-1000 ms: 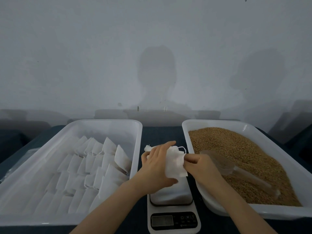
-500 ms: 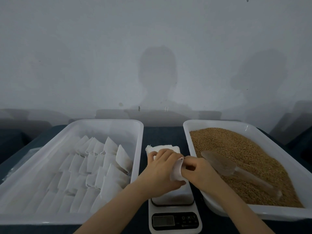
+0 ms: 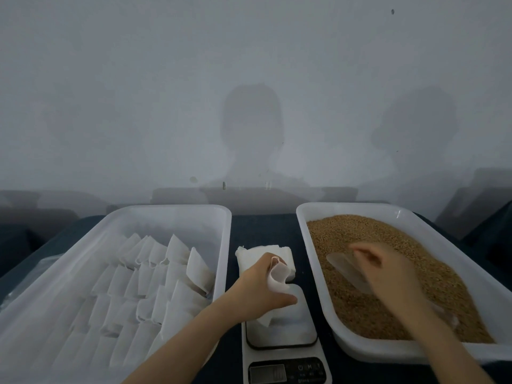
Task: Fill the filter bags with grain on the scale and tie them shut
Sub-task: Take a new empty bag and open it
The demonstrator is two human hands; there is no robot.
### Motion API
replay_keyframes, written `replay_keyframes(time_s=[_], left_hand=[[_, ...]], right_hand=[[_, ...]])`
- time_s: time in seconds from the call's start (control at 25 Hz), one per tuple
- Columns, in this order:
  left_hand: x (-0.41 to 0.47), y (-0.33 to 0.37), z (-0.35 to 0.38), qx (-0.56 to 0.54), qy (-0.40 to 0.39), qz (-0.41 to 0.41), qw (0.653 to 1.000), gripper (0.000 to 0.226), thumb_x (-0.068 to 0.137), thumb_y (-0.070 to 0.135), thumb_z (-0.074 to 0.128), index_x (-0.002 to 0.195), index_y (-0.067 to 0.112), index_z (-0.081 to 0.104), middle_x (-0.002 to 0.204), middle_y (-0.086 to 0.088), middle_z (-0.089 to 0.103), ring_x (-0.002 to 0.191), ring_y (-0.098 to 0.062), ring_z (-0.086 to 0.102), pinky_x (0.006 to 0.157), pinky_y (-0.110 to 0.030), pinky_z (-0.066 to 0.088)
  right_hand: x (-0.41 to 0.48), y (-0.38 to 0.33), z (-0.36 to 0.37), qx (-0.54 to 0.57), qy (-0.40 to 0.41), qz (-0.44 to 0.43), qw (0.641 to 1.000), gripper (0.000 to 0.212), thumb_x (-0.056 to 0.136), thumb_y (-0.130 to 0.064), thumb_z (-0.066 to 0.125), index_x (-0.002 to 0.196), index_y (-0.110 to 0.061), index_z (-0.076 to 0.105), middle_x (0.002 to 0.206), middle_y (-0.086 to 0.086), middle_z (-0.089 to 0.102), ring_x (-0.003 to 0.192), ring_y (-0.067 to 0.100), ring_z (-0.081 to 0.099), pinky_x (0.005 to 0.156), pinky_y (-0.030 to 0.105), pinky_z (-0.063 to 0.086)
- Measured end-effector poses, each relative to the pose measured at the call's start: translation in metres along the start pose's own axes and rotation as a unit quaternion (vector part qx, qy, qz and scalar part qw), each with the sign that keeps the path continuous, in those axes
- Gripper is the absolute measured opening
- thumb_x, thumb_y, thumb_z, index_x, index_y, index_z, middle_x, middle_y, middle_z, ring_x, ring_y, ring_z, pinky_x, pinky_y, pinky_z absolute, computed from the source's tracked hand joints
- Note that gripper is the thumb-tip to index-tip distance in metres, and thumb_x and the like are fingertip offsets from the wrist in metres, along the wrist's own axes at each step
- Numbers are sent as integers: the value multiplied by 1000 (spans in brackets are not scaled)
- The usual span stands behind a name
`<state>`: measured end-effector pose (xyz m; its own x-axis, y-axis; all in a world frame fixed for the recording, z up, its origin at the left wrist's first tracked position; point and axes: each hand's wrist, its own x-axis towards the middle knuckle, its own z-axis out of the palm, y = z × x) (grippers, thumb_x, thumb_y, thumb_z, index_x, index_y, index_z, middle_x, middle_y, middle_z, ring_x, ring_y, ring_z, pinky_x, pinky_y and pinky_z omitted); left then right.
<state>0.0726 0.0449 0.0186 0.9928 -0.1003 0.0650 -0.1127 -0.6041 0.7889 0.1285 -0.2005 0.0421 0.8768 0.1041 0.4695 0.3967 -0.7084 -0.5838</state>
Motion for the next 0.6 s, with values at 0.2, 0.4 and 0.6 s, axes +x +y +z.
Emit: replay_keyframes(time_s=[0.2,0.4,0.6], left_hand=[[2,4,-2,-19,-21,17,999,49,71,44,78,107,43,44,106,18,51,96,-8,55,73,-13,43],[-1,5,-5,-32,-19,22,999,46,75,39,77,110,40,47,105,17,53,95,-6,55,71,-10,44],[-1,6,-6,-51,-14,19,998,46,76,35,77,106,45,43,107,19,50,96,-4,54,65,-4,43]], right_hand=[[6,72,-38,-387,-229,76,890,50,83,-63,51,123,-34,54,120,-9,57,112,12,50,98,34,41],[7,67,-36,-308,-206,33,928,18,88,-48,55,90,-30,60,79,-13,59,73,-1,55,70,21,49],[23,94,-90,-367,-100,8,925,22,90,-38,49,109,-49,52,78,-17,55,65,0,56,54,22,48]])
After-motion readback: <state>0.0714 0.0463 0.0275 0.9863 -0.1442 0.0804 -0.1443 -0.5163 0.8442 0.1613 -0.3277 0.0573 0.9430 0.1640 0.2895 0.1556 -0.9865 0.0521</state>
